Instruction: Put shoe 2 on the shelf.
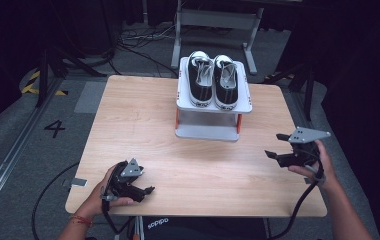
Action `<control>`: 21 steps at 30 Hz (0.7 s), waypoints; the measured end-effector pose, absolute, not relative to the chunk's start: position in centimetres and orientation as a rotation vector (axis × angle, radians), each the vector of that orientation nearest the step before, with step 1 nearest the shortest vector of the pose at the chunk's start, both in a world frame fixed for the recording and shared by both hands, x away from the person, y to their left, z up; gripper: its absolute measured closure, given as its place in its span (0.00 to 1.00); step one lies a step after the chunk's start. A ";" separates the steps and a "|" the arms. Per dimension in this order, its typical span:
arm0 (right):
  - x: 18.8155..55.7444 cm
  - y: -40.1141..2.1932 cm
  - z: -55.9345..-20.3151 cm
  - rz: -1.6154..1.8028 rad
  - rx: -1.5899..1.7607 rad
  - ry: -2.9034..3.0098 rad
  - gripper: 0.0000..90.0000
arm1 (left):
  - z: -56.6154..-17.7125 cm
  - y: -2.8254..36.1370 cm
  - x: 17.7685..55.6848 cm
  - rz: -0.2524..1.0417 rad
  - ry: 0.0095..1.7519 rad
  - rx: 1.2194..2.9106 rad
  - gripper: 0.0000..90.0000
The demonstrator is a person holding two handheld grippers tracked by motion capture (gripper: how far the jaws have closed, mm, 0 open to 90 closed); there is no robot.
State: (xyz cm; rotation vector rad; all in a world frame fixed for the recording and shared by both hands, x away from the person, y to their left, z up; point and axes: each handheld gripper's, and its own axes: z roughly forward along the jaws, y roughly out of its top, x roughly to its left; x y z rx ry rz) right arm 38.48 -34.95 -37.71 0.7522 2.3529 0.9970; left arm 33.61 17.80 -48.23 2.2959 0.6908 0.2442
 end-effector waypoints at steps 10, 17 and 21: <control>36.0 -37.8 -46.3 0.956 0.965 2.361 0.21 | -48.2 17.8 33.7 0.244 0.682 2.302 0.19; 35.1 -37.9 -48.5 1.020 0.994 2.384 0.17 | -48.2 17.8 33.6 0.249 0.687 2.304 0.19; 35.6 -38.2 -48.7 1.050 1.049 2.398 0.15 | -48.2 17.8 33.6 0.253 0.694 2.299 0.19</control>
